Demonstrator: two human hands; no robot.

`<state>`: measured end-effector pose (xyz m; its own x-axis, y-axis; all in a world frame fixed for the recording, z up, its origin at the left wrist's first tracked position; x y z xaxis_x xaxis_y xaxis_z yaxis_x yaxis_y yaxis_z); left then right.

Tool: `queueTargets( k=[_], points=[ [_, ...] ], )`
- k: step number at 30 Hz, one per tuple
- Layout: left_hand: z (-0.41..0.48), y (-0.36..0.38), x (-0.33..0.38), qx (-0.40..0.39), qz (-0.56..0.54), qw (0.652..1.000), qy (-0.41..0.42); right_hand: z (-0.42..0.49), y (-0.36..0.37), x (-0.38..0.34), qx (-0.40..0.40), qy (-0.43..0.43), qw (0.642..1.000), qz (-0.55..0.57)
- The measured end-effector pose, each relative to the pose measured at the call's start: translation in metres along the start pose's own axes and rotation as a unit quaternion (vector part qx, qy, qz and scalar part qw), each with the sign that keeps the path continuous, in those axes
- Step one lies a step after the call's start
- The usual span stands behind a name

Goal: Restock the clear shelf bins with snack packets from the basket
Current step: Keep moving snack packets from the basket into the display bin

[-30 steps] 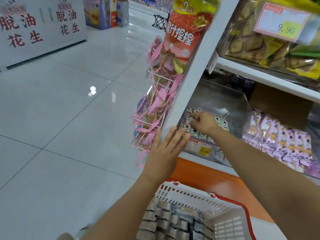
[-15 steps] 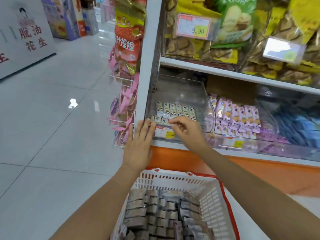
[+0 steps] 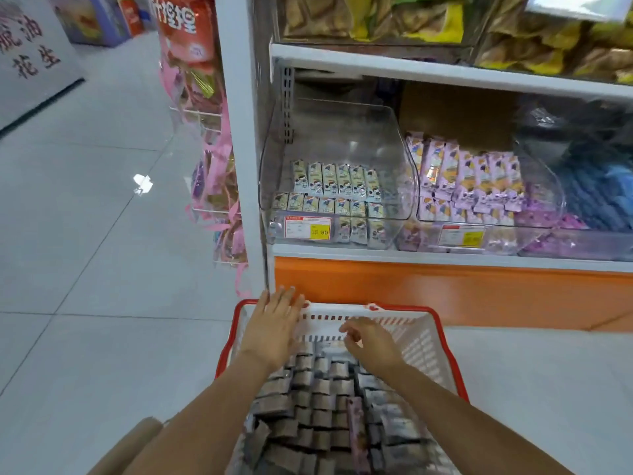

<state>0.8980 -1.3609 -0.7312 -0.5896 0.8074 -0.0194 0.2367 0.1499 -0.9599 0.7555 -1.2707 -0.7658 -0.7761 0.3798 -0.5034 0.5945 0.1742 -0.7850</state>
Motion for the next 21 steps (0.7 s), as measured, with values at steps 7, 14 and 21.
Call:
queueTargets(
  k=[7, 14, 21],
  points=[
    [0.015, 0.047, -0.010, -0.060, -0.031, 0.997, -0.048, 0.016, 0.063, 0.060, -0.108, 0.103, 0.987, -0.058],
    [0.024, 0.057, -0.012, -0.028, -0.041, 0.997, -0.058, 0.040, 0.086, 0.077, -0.115, 0.101, 0.983, -0.104],
    [0.026, 0.068, -0.009, 0.020, -0.075, 0.995, -0.059, 0.056, 0.106, 0.088, -0.117, 0.153, 0.969, -0.152]
  ],
)
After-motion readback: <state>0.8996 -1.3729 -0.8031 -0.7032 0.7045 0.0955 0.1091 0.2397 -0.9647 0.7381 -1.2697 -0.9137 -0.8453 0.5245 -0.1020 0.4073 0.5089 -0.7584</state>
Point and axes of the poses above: each hand's wrist, its own z-axis towards the middle knuckle, its own y-axis out of the palm, x = y × z, the point moved 9 cm from there along z, towards the middle knuckle, and after that the axes turned 9 degrees about -x, right-handed, at the moved point
